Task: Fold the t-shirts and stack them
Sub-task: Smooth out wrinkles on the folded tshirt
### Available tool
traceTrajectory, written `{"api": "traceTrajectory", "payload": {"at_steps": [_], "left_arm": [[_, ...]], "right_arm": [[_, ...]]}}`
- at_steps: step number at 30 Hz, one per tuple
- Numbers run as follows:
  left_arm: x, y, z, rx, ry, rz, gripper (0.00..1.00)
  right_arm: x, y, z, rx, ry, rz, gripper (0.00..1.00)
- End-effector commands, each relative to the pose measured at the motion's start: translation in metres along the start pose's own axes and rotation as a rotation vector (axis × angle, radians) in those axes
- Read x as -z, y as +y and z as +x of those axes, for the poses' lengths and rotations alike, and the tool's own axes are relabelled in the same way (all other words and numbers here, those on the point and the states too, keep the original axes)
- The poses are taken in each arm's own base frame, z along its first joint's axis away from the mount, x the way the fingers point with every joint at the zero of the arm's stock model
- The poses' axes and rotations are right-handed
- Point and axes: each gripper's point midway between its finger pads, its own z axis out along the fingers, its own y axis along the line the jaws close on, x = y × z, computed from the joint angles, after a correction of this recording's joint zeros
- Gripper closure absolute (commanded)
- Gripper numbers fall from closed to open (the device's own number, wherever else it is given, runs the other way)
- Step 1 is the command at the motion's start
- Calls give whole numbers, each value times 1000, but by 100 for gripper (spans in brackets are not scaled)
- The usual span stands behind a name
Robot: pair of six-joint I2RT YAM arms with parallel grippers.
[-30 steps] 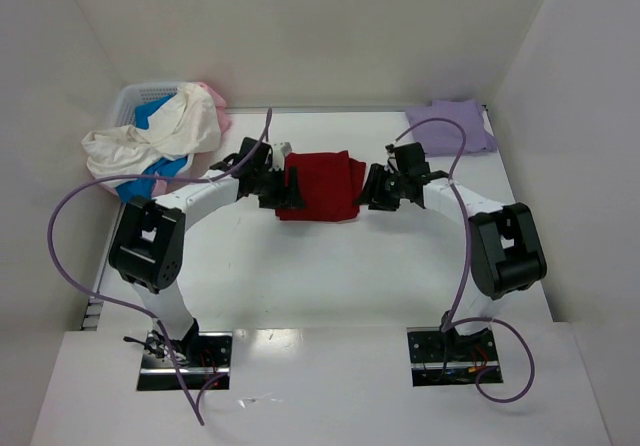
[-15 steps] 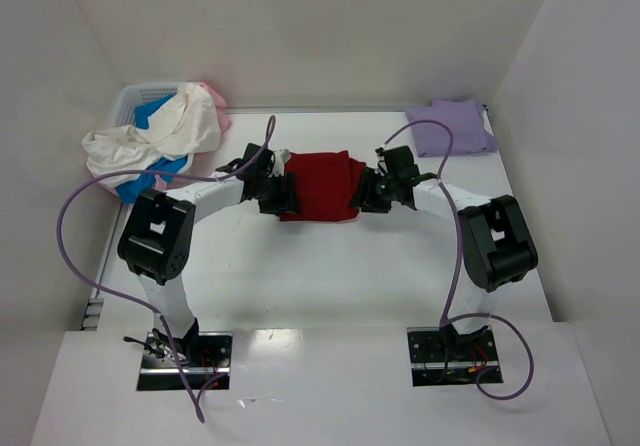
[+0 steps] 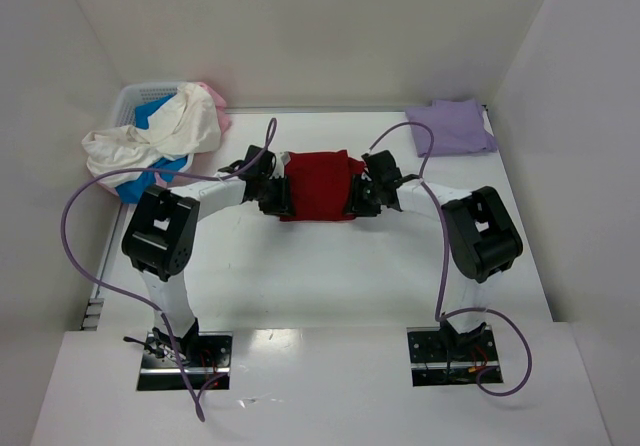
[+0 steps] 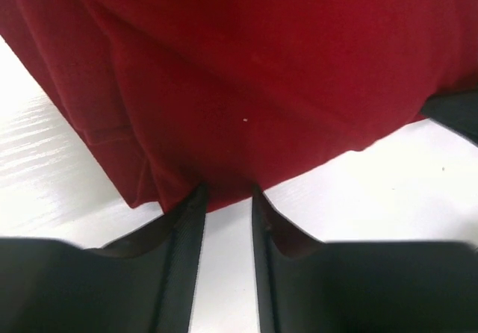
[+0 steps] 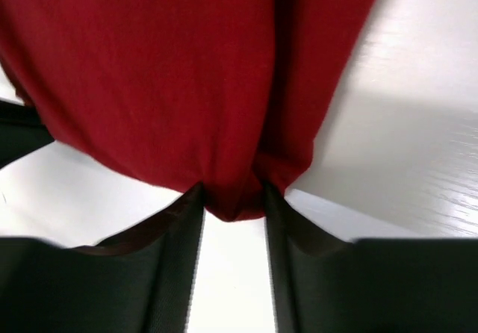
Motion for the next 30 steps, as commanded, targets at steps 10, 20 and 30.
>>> {"api": "traceTrajectory", "payload": {"at_steps": [10, 20, 30], "left_arm": [[-7, 9, -8, -3, -26, -39, 83], [-8, 16, -4, 11, -20, -71, 91], [22, -9, -24, -28, -66, -15, 59]], "right_arm": [[0, -9, -27, 6, -114, 76, 100], [9, -22, -25, -35, -134, 88, 95], [36, -8, -56, -29, -196, 72, 45]]}}
